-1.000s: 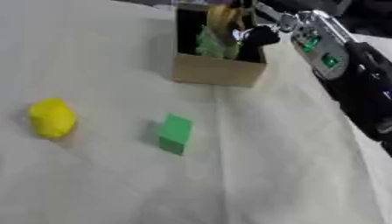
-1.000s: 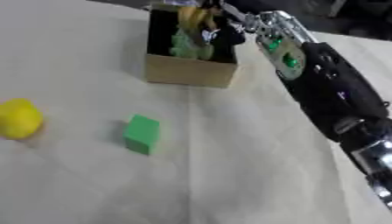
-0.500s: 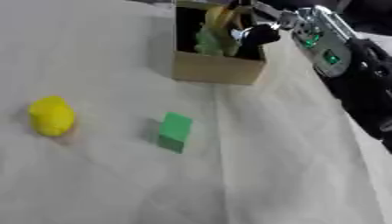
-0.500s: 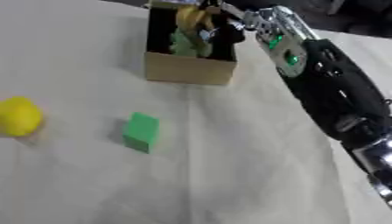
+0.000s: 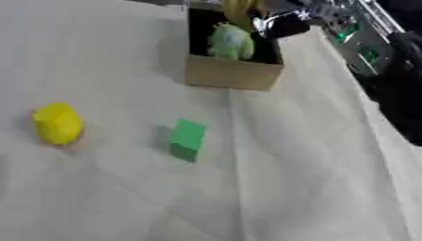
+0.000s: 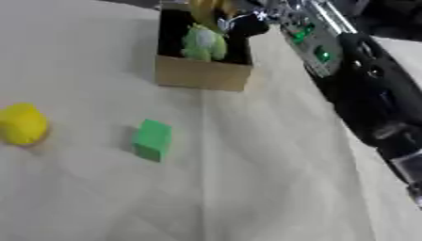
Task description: Pick up objects on the table and place them in the box.
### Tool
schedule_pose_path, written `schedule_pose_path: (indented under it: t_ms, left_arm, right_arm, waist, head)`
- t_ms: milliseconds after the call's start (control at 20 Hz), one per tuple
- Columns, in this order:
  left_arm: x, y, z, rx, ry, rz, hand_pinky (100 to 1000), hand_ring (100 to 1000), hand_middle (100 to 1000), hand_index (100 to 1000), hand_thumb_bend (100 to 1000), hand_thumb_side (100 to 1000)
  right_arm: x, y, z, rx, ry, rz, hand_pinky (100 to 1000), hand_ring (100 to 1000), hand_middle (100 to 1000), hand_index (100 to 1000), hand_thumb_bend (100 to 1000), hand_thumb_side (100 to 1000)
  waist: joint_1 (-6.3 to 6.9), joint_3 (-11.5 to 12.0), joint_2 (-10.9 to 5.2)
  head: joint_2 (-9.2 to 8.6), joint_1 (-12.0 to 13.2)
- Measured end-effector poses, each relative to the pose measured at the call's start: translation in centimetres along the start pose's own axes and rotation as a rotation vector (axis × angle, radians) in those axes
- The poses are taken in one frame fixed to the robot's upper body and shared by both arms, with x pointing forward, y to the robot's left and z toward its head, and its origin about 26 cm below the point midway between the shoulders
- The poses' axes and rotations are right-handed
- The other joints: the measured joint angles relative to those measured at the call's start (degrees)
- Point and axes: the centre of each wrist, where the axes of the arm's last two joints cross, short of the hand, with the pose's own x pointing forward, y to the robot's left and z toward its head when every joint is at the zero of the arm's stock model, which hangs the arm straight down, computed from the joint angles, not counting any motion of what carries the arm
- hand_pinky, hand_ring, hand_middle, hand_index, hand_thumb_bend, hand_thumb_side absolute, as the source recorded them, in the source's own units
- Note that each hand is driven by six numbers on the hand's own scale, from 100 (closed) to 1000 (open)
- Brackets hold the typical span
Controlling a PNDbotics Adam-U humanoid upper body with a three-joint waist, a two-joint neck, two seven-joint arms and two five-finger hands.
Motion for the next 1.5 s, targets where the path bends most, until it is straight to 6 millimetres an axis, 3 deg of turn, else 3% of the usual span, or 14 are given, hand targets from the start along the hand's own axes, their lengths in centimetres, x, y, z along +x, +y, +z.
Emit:
schedule_pose_path:
  t_ms: [50,250,350,600,750,900,1150,1500]
  left_arm:
    - [0.0,0.0,0.0,0.000,0.000,0.000,912,739,760,851,294,649]
    - [0.0,0.0,0.0,-0.002,0.001,0.001,913,739,759,851,294,651]
    - [0.0,0.0,0.0,-0.004,0.001,0.001,913,739,759,851,293,652]
    - [0.0,0.0,0.0,-0.007,0.001,0.004,913,739,758,851,291,653]
    - [0.0,0.0,0.0,-0.008,0.001,0.005,914,739,758,851,289,654]
    - [0.0,0.0,0.0,-0.008,0.002,0.004,914,739,758,851,288,655]
    - [-0.1,0.0,0.3,-0.006,0.010,0.003,915,739,758,851,288,654]
    - [-0.1,0.0,0.3,-0.004,0.012,0.004,915,739,757,851,285,651]
  right_arm:
    - [0.1,0.0,0.0,0.017,0.001,0.004,933,977,928,965,234,100]
    - [-0.5,0.5,-0.2,0.088,0.032,0.017,967,1000,987,1000,276,116]
    - [-1.2,1.2,-0.5,0.119,0.057,0.010,970,1000,986,1000,291,323]
    - [-2.4,2.3,-0.9,0.129,0.082,0.007,965,1000,980,1000,292,353]
    - [-2.5,2.4,-1.0,0.111,0.080,0.006,951,1000,962,1000,245,343]
    - [-2.3,2.2,-1.0,0.083,0.069,-0.011,886,943,895,1000,100,311]
    - [0.5,-0.3,0.6,-0.036,-0.052,-0.074,828,839,786,900,100,286]
    - [6.6,-4.1,5.9,-0.096,-0.274,-0.076,830,833,787,894,100,452]
  waist:
    - [0.01,-0.1,-0.10]
    - [0.04,0.2,-0.17]
    - [0.07,0.3,-0.17]
    - [0.07,0.5,-0.16]
    - [0.07,0.4,-0.16]
    - [0.13,0.2,-0.16]
    - [0.16,-0.2,-0.35]
    - [0.32,-0.7,-0.89]
  head:
    - [0.01,0.0]
    - [0.01,-0.1]
    - [0.01,-0.3]
    - [0.01,-0.5]
    - [0.01,-0.5]
    - [0.05,-0.5]
    - [0.39,0.1]
    - [0.58,1.1]
